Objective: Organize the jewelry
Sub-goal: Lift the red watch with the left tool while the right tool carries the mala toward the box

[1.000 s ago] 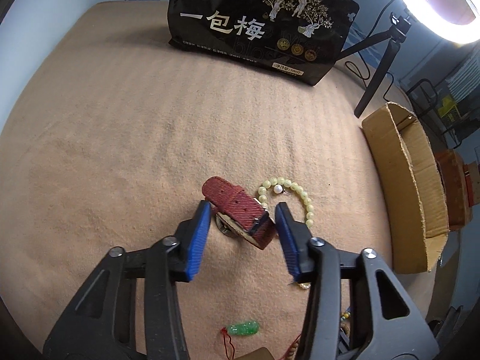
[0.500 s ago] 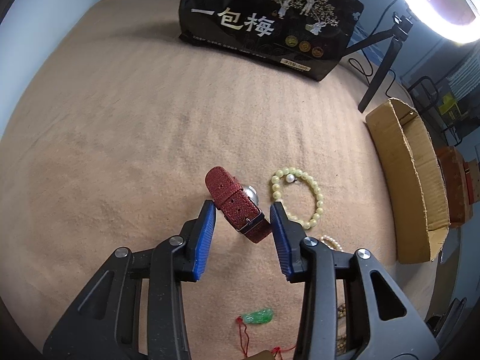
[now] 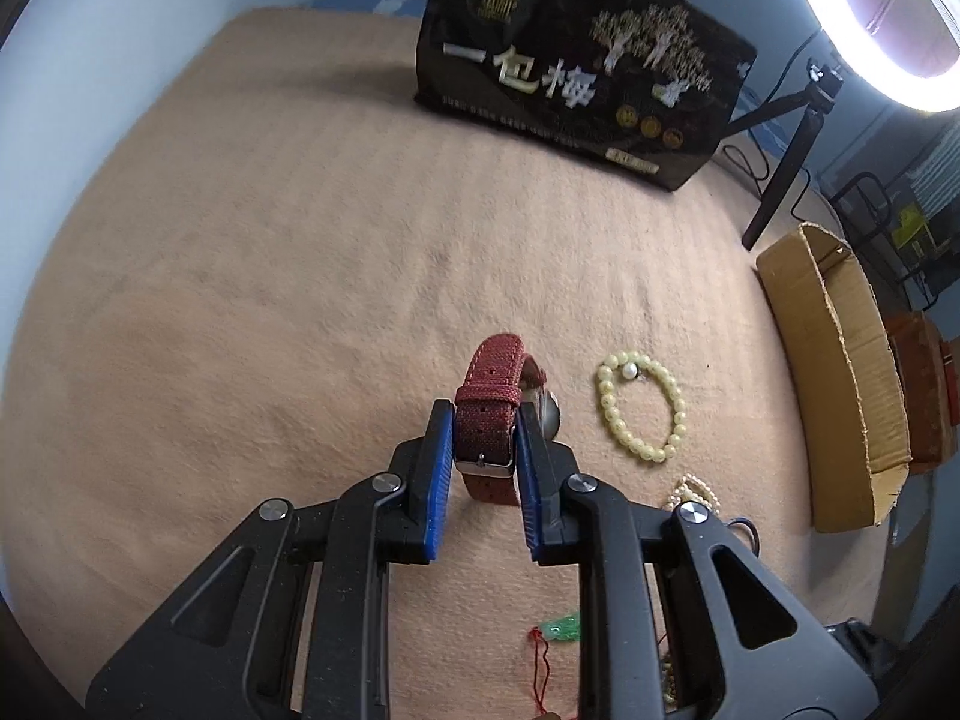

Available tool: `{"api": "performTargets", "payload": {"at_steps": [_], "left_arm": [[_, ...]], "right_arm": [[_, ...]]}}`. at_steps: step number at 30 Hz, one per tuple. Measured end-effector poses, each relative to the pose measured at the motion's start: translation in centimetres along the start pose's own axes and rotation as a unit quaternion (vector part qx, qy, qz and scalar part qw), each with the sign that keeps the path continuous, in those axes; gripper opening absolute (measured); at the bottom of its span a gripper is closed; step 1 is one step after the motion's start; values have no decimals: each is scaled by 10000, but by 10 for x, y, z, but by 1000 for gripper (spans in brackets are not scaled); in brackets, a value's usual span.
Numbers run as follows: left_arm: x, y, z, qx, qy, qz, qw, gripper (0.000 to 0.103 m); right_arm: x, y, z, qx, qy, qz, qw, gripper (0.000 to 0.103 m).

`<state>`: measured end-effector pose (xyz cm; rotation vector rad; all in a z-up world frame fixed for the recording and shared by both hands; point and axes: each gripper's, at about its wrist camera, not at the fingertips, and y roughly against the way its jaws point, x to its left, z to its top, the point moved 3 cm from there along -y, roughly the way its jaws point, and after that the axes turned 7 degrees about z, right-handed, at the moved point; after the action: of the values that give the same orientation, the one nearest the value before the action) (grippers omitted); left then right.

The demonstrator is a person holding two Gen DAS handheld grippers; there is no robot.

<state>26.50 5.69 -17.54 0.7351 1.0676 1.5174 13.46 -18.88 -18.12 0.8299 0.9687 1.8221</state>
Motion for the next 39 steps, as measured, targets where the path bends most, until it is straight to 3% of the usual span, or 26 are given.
{"api": "performTargets", "payload": {"at_steps": [14,23,39], "left_arm": [[-34,62,2,-727,-289,-336,9964,19],[-68,97,-2,-1081,-595,-643,9903,19],[-120,125,1,-1356,-805,-1063,9818,19]], "right_arm": [[2,69,42,-1041,-10,164,9944,10],[-20,115,72,-1718,-217,-50,9849,10],[-73,197,117,-3044,-787,-249,9490,10]]}}
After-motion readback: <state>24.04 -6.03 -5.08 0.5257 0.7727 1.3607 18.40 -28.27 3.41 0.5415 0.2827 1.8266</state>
